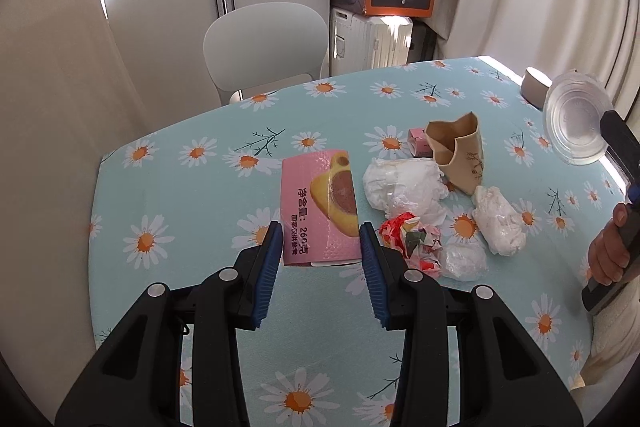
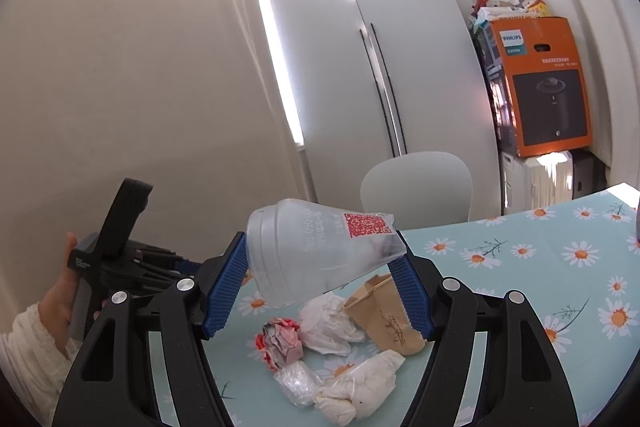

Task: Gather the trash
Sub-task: 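Carry the cup and pink box to the black trash bag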

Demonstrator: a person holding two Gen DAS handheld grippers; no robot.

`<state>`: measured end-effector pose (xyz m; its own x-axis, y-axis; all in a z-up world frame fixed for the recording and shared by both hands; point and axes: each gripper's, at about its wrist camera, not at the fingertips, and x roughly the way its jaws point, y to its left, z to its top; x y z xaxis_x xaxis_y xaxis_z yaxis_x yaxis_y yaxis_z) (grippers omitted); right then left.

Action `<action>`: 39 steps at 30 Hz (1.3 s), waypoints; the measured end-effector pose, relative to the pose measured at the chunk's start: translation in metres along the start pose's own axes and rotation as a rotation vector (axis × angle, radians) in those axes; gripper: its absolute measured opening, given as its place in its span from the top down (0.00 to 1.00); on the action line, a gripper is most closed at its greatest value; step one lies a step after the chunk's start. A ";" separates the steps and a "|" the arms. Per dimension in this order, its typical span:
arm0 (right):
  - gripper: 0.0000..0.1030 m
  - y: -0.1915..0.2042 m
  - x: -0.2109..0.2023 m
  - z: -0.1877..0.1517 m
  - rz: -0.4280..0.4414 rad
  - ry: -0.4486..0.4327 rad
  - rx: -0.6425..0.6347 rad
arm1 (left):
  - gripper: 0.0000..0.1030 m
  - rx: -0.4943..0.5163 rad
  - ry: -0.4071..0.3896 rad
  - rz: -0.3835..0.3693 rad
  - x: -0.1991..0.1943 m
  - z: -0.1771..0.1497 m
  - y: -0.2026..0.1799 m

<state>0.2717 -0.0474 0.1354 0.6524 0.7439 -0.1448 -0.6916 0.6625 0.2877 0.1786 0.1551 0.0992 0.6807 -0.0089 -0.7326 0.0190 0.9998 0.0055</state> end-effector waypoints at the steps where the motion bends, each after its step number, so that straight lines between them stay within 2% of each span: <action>1: 0.37 0.001 0.000 0.000 -0.008 0.005 -0.005 | 0.60 0.000 -0.011 0.002 -0.005 -0.003 -0.003; 5: 0.37 0.003 0.006 0.000 -0.063 0.060 0.000 | 0.60 0.003 -0.047 0.001 -0.023 -0.016 -0.015; 14: 0.37 0.035 -0.020 0.002 -0.045 0.069 -0.036 | 0.60 0.035 -0.125 -0.023 -0.058 -0.043 -0.044; 20: 0.37 0.047 -0.052 -0.010 -0.058 0.067 -0.042 | 0.60 0.080 -0.176 -0.092 -0.068 -0.055 -0.067; 26: 0.37 0.042 -0.091 -0.031 -0.087 0.052 -0.005 | 0.60 0.140 -0.200 -0.175 -0.068 -0.063 -0.099; 39: 0.37 0.003 -0.181 -0.059 -0.258 0.022 0.059 | 0.60 0.271 -0.187 -0.336 -0.057 -0.061 -0.180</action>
<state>0.1333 -0.1744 0.1065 0.7977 0.5531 -0.2406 -0.4835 0.8248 0.2931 0.0916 -0.0236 0.0987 0.7239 -0.3588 -0.5892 0.4340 0.9008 -0.0153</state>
